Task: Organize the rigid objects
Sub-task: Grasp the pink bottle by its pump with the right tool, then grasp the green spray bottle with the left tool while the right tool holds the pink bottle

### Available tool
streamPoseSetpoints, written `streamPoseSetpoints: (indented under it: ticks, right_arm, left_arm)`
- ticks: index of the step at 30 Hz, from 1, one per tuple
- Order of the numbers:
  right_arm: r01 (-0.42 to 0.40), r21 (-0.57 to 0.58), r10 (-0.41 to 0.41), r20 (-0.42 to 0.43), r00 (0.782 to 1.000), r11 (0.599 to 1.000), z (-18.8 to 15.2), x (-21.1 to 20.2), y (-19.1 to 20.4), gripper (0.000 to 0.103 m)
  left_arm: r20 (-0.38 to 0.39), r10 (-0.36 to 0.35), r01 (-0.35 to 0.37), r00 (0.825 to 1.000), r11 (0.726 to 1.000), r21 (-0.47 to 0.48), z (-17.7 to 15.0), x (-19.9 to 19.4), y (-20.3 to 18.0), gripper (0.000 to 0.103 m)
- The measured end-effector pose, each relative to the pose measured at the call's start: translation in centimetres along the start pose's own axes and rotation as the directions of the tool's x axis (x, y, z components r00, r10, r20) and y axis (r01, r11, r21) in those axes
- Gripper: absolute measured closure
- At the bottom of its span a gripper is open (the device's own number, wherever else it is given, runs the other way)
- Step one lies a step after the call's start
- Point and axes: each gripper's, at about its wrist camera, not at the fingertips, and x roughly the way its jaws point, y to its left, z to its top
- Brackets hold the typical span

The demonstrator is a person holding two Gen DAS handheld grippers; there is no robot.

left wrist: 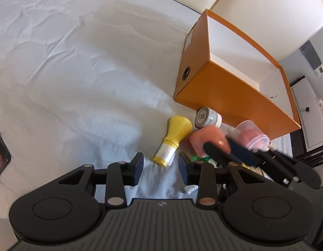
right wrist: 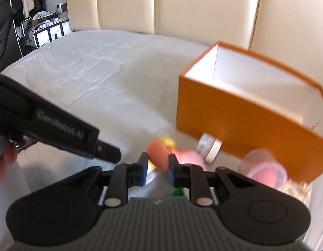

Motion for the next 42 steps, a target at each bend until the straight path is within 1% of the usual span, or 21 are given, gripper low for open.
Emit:
streamPoseSetpoints:
  ticks: [2,4,6,9,11,16,17,18,22,23,25,27,28,31,33,36,38,40,42]
  right_arm:
    - [0.030,-0.030,-0.029,0.026,0.999,0.999,0.4,0.6,0.1,0.082]
    - [0.040,-0.046,-0.038,0.038,0.999,0.998,0.6,1.1,-0.1,0.082]
    - [0.058,-0.055,-0.056,0.047,0.997,0.997,1.0,1.8,-0.6,0.077]
    - [0.072,-0.047,-0.070,0.035,0.997,0.996,1.2,2.9,-1.2,0.076]
    - [0.056,-0.039,-0.055,0.030,0.998,0.998,1.2,3.8,-1.7,0.073]
    - [0.047,-0.075,-0.044,0.036,0.998,0.996,1.1,5.7,-2.0,0.073]
    - [0.041,-0.078,-0.039,0.036,0.999,0.996,1.1,5.9,-2.0,0.076]
    - [0.041,-0.076,-0.038,0.035,0.999,0.996,1.2,6.0,-1.9,0.076]
    - [0.065,-0.053,-0.063,0.048,0.997,0.996,1.0,5.1,-2.6,0.079]
    - [0.058,-0.037,-0.056,0.047,0.997,0.998,0.9,4.9,-2.9,0.079]
    - [0.042,-0.003,-0.042,0.058,0.997,0.999,0.6,4.0,-3.6,0.079]
    - [0.036,0.031,-0.039,0.084,0.996,0.999,0.5,2.9,-4.1,0.079]
    - [0.037,0.041,-0.041,0.102,0.994,0.998,0.5,2.2,-4.4,0.079]
    - [0.064,0.053,-0.070,0.129,0.989,0.997,0.3,0.3,-4.9,0.079]
    - [0.073,0.072,-0.082,0.128,0.988,0.995,0.0,-0.7,-5.6,0.079]
    - [0.082,0.129,-0.098,0.126,0.987,0.988,-0.9,-2.1,-6.9,0.079]
    - [0.070,0.174,-0.094,0.130,0.987,0.982,-1.6,-2.9,-8.0,0.079]
    - [0.062,0.209,-0.090,0.129,0.988,0.976,-2.2,-3.6,-8.8,0.079]
    - [0.076,0.216,-0.106,0.130,0.986,0.973,-2.8,-4.1,-9.2,0.078]
  left_arm:
    - [-0.002,0.001,-0.001,1.000,1.000,0.003,0.2,0.3,-0.1,0.061]
    - [-0.001,0.006,-0.006,1.000,1.000,0.002,0.5,0.6,-0.2,0.061]
    - [-0.003,0.009,-0.009,1.000,1.000,0.007,0.8,0.8,-0.2,0.061]
    - [-0.014,0.014,-0.013,1.000,1.000,0.010,1.1,1.3,-0.2,0.061]
    - [-0.021,0.015,-0.015,1.000,1.000,0.009,1.2,1.5,-0.2,0.061]
    - [-0.028,0.015,-0.015,1.000,1.000,0.003,1.4,1.7,-0.2,0.061]
    - [-0.025,0.013,-0.013,1.000,1.000,0.001,1.5,1.7,-0.2,0.061]
    - [-0.020,0.008,-0.008,1.000,1.000,0.003,1.5,1.7,-0.2,0.061]
    - [-0.016,-0.034,0.035,0.999,0.999,0.036,1.4,1.7,-0.8,0.061]
    - [-0.017,-0.045,0.046,0.999,0.998,0.043,1.4,1.7,-1.0,0.061]
    - [-0.044,-0.059,0.061,0.997,0.997,0.054,1.3,1.9,-1.4,0.061]
    - [-0.070,-0.059,0.067,0.996,0.992,0.107,0.8,2.2,-2.3,0.061]
    - [-0.083,-0.057,0.069,0.995,0.986,0.151,0.4,2.3,-3.0,0.061]
    - [-0.127,-0.046,0.080,0.991,0.957,0.279,-0.5,2.7,-5.1,0.061]
    - [-0.137,-0.029,0.074,0.990,0.939,0.335,-1.0,3.0,-6.3,0.061]
    - [-0.167,-0.013,0.076,0.986,0.921,0.381,-1.5,4.0,-7.5,0.061]
    - [-0.198,0.017,0.064,0.980,0.916,0.395,-1.8,4.9,-8.1,0.060]
    - [-0.230,0.055,0.043,0.972,0.915,0.400,-2.1,6.0,-8.4,0.058]
    - [-0.260,0.075,0.036,0.963,0.918,0.396,-2.3,6.9,-8.5,0.056]
